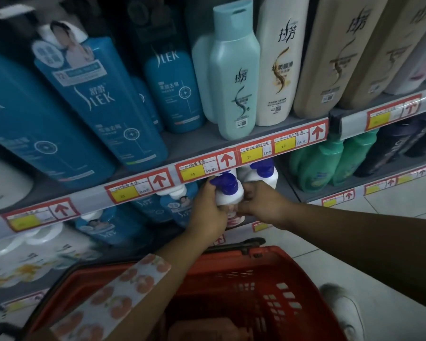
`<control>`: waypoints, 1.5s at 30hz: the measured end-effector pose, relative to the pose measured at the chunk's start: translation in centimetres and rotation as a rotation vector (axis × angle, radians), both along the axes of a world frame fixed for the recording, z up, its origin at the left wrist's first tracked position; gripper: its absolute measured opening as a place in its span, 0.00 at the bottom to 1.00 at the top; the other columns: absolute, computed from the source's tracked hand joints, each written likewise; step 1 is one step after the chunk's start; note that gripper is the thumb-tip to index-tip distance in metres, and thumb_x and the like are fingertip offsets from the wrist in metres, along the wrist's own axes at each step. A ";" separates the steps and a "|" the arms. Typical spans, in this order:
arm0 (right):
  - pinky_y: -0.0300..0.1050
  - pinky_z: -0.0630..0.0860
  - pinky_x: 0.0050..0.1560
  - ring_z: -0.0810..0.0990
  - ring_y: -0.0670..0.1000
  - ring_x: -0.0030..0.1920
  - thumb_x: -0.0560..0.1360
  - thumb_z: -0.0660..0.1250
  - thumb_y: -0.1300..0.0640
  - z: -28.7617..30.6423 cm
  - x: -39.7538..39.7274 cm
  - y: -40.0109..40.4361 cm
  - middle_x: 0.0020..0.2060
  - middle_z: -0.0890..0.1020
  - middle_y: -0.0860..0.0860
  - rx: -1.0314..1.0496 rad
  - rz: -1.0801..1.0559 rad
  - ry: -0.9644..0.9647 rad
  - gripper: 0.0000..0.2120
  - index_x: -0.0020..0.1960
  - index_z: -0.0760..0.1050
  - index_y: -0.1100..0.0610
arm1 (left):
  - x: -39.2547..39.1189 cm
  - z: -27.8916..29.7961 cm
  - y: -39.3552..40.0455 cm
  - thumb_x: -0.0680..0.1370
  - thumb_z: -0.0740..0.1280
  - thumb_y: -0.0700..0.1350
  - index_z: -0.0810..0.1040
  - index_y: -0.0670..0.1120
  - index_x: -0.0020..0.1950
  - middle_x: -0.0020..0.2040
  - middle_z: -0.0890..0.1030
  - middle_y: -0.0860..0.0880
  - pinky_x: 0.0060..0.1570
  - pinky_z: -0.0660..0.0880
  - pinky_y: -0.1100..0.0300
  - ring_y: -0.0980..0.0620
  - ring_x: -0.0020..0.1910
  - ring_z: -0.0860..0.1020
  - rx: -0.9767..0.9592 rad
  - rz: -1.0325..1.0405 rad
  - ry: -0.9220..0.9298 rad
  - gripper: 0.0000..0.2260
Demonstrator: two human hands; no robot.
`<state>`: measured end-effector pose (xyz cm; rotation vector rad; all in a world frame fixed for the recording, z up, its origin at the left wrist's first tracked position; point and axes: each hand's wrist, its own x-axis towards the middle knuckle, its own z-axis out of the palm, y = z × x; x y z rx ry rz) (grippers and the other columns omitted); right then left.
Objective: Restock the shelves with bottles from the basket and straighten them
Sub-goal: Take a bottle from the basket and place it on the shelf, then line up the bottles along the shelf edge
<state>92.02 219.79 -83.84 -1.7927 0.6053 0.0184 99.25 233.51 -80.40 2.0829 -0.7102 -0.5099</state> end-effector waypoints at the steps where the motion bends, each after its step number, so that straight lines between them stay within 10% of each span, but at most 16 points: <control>1: 0.59 0.81 0.57 0.85 0.58 0.50 0.71 0.73 0.67 0.0 0.0 0.0 0.48 0.86 0.59 0.001 -0.002 -0.010 0.14 0.56 0.81 0.62 | 0.0 0.0 0.1 0.75 0.69 0.29 0.70 0.48 0.73 0.69 0.75 0.50 0.62 0.65 0.63 0.55 0.65 0.71 0.002 -0.002 -0.001 0.29; 13: 0.52 0.81 0.53 0.83 0.56 0.46 0.71 0.73 0.67 0.9 0.8 0.5 0.42 0.83 0.58 -0.144 -0.001 0.109 0.07 0.48 0.80 0.62 | 0.1 -0.5 -0.2 0.77 0.70 0.35 0.70 0.49 0.73 0.68 0.77 0.48 0.68 0.71 0.49 0.48 0.67 0.74 0.116 -0.002 -0.052 0.26; 24: 0.34 0.66 0.36 0.76 0.49 0.39 0.76 0.73 0.57 2.0 0.1 1.6 0.33 0.76 0.48 -0.362 0.008 0.129 0.16 0.33 0.70 0.51 | 0.2 0.3 0.7 0.79 0.69 0.39 0.81 0.45 0.59 0.56 0.83 0.46 0.60 0.76 0.51 0.47 0.57 0.80 0.218 0.064 -0.060 0.09; 31: 0.32 0.66 0.32 0.73 0.42 0.31 0.77 0.72 0.56 4.9 -1.4 1.9 0.28 0.74 0.47 -0.473 0.158 0.126 0.18 0.32 0.69 0.51 | -1.9 2.9 2.6 0.82 0.63 0.38 0.75 0.46 0.70 0.64 0.79 0.46 0.59 0.72 0.59 0.49 0.63 0.77 0.255 -0.089 -0.071 0.16; 37: 0.51 0.79 0.51 0.81 0.57 0.55 0.80 0.63 0.43 10.8 -4.0 3.7 0.56 0.81 0.55 -0.980 0.429 0.298 0.19 0.65 0.75 0.54 | -3.5 5.9 8.6 0.83 0.59 0.47 0.74 0.51 0.70 0.64 0.79 0.51 0.56 0.73 0.59 0.52 0.60 0.77 0.378 -0.334 -0.627 0.15; 45: 0.50 0.74 0.48 0.80 0.58 0.59 0.81 0.61 0.44 16.5 -6.9 12.2 0.59 0.79 0.54 -1.231 0.564 0.384 0.19 0.64 0.72 0.56 | -4.0 8.3 16.6 0.82 0.56 0.53 0.75 0.48 0.66 0.60 0.80 0.48 0.57 0.74 0.50 0.46 0.58 0.77 0.548 -0.266 -0.866 0.18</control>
